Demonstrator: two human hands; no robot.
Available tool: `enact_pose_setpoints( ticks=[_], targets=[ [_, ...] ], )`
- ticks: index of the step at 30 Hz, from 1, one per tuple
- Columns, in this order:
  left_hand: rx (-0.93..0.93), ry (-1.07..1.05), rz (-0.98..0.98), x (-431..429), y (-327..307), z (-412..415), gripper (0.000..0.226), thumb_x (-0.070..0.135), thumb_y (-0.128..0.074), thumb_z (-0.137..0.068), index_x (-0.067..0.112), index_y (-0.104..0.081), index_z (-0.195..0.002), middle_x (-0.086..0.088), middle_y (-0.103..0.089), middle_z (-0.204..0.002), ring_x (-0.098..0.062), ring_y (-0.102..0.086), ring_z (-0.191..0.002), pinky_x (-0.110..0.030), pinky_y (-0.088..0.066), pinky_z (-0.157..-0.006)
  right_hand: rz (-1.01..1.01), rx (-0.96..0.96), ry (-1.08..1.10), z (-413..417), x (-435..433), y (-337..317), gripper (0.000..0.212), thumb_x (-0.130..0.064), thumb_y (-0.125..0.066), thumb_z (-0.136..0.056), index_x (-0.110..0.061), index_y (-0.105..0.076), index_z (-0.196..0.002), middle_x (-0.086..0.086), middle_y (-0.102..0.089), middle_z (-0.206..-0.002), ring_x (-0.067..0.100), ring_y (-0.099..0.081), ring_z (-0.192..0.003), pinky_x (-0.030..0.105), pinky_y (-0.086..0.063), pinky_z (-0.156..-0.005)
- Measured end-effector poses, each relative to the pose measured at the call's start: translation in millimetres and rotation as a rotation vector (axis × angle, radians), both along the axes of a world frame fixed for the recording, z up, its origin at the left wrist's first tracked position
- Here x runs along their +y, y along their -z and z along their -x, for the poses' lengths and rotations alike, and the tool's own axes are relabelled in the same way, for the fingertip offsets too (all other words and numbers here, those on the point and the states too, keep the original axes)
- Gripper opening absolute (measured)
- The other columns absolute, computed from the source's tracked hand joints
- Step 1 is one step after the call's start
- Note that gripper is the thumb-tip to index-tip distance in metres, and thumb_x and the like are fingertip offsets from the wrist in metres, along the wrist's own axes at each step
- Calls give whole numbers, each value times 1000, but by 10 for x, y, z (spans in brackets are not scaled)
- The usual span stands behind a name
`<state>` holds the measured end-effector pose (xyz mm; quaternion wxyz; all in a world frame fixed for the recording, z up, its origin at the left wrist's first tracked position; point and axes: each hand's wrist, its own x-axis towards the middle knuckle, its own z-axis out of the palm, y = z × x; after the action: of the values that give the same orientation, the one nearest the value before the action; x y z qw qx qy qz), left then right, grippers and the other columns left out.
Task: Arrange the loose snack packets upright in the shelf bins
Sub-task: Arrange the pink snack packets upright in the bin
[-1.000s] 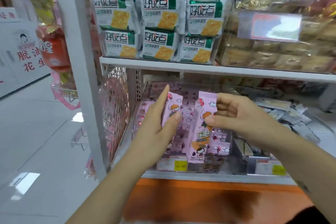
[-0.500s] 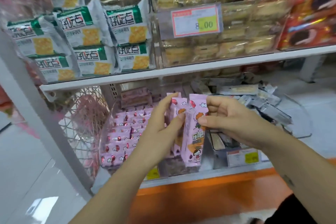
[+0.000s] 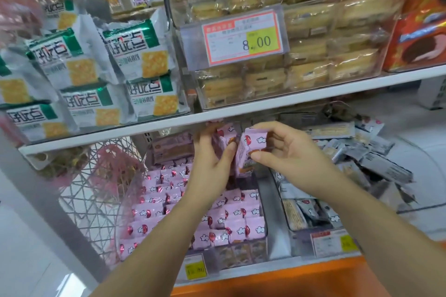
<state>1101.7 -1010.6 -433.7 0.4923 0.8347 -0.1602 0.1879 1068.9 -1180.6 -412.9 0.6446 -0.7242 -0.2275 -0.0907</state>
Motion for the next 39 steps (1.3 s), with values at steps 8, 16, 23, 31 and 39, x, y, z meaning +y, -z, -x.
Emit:
enact_pose_setpoints(
  ticks=[8, 16, 23, 31, 39],
  targets=[
    [240, 205, 3, 74, -23, -225, 32, 14, -62, -90, 34, -40, -103, 13, -58, -106, -6, -58, -104, -25, -45, -91, 365, -74, 127, -97, 86, 85, 31, -25, -68, -84, -38, -57, -110, -28, -61, -104, -14, -53, -102, 4, -39, -85],
    [345, 352, -338, 308, -54, -417, 69, 18, -76, -75, 27, -43, -134, 12, -57, -125, 0, -55, -114, -23, -42, -98, 634, -179, 236, -144, 99, 50, 43, -38, -65, -85, -33, -51, -126, -7, -56, -111, 6, -46, -108, 21, -35, -83],
    [351, 303, -684, 357, -73, -431, 67, 25, -74, -80, 26, -41, -138, 7, -57, -126, -11, -56, -110, -27, -45, -97, 586, -117, 239, -254, 127, 139, 40, -41, -67, -80, -32, -57, -118, -13, -61, -110, 2, -50, -107, 28, -43, -93],
    [393, 269, -677, 290, -76, -503, 58, 20, -68, -83, 26, -43, -134, 6, -59, -112, -13, -58, -98, -25, -47, -84, 501, -131, 215, -264, 161, 54, 32, -27, -72, -80, -30, -61, -110, -15, -66, -106, 0, -57, -102, 21, -43, -91],
    [440, 309, -688, 389, -107, -545, 61, 20, -65, -87, 28, -39, -142, 12, -49, -134, -2, -48, -114, -5, -36, -80, 821, -160, 296, -340, 330, 296, 28, -46, -72, -76, -34, -58, -97, -17, -64, -90, 5, -45, -105, 37, -13, -114]
  ],
)
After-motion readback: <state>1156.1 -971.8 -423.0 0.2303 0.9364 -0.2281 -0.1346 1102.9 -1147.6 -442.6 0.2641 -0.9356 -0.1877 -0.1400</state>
